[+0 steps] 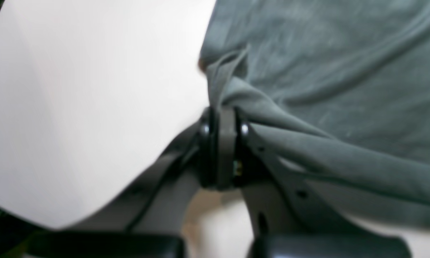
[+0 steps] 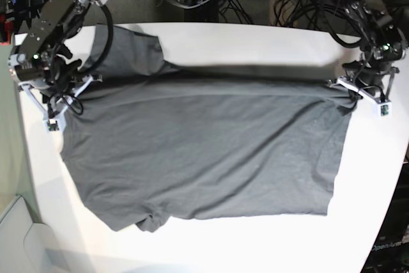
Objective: Layout the t-shirt on the table in an organized manner, then fold the t-shirt properly
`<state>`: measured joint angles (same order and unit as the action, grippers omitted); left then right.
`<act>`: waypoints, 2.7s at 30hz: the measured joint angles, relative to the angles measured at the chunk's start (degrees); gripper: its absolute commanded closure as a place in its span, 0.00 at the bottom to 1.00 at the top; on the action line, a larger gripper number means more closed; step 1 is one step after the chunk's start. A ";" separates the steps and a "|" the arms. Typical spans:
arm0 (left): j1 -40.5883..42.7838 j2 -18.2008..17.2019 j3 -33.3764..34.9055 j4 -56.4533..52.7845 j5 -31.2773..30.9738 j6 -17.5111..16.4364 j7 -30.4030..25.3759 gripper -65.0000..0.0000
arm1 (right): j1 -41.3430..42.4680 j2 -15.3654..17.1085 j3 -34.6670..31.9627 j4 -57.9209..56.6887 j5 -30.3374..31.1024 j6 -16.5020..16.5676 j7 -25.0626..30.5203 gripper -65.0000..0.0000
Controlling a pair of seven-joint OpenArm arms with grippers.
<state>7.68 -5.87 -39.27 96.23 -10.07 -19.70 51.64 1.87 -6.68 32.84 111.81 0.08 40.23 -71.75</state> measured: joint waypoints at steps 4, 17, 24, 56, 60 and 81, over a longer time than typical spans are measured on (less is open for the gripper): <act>-0.07 0.20 0.00 0.33 3.43 0.00 0.42 1.00 | -0.02 0.02 -0.24 0.00 -0.02 0.00 -0.07 1.00; -1.79 0.15 -0.07 0.42 5.18 -0.02 0.85 1.00 | 1.95 1.14 -0.31 -1.66 0.02 0.00 0.37 1.00; -5.77 0.24 -0.11 -0.20 5.18 0.02 0.94 1.00 | 4.07 1.31 -0.24 -8.07 -0.15 0.02 2.73 1.00; -12.22 0.02 -0.22 -10.29 5.14 0.13 -0.02 1.00 | 10.27 5.70 -0.50 -17.79 -0.15 0.00 7.28 1.00; -11.04 0.04 -0.24 -10.25 5.16 0.13 0.31 1.00 | 7.34 5.68 -0.35 -15.43 -0.42 0.00 6.49 1.00; -8.61 -1.14 -0.02 -4.26 4.74 -0.02 10.73 1.00 | -10.99 5.73 -5.46 1.60 0.46 0.00 2.58 1.00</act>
<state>-0.93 -7.01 -39.29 91.96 -5.32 -19.73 62.37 -9.13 -0.95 27.38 113.40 0.54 40.23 -69.17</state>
